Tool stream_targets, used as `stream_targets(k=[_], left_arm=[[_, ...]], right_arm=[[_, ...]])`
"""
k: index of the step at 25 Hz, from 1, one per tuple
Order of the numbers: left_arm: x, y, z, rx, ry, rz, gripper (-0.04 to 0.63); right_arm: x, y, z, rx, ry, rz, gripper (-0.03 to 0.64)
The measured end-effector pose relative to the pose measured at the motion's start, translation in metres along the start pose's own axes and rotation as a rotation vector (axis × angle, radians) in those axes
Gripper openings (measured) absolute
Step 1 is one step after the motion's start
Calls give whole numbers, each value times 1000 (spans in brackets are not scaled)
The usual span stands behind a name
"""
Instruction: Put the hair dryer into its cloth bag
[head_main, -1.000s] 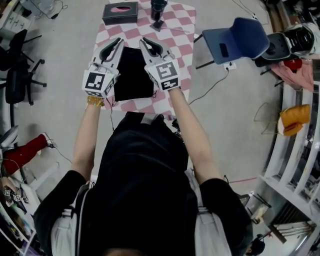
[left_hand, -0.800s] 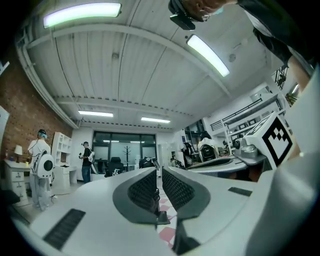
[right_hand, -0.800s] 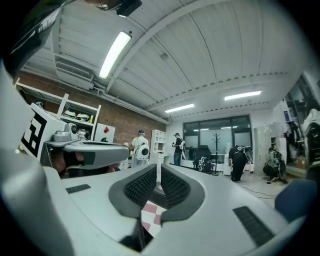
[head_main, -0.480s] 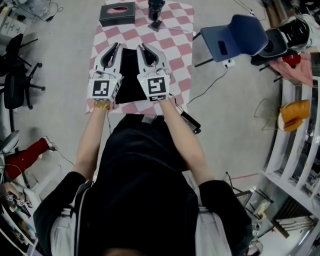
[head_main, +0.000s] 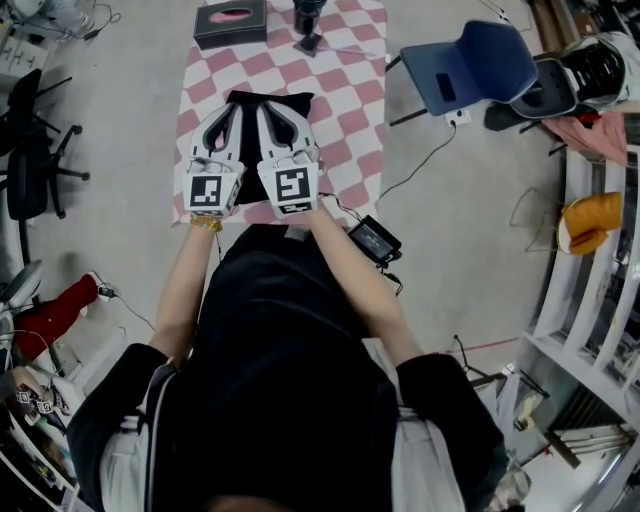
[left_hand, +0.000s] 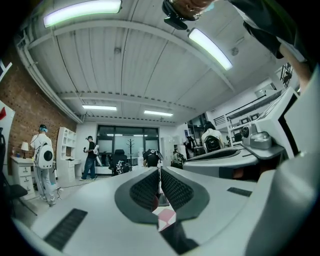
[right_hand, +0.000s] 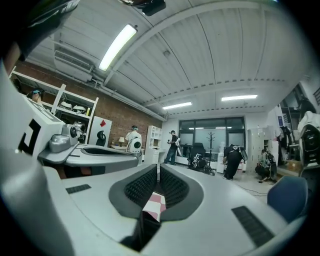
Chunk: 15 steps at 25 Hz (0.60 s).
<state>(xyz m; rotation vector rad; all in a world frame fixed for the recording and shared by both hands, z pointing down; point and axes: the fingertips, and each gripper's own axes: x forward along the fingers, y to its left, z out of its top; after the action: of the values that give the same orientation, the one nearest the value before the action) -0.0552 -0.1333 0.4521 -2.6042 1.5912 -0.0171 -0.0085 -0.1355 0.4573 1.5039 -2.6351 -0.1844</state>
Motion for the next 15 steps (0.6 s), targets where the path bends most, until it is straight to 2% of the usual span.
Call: stream_targets(k=[6, 9, 15], left_arm=[[-9, 1, -22, -35, 42, 12, 14], [-10, -4, -25, -49, 63, 0, 14], [-12, 2, -32, -32, 64, 22, 14]], right_arm=[[-3, 14, -16, 31, 55, 27, 26], [-3, 16, -22, 12, 59, 25, 23], [-2, 15, -28, 11, 75, 14, 17]])
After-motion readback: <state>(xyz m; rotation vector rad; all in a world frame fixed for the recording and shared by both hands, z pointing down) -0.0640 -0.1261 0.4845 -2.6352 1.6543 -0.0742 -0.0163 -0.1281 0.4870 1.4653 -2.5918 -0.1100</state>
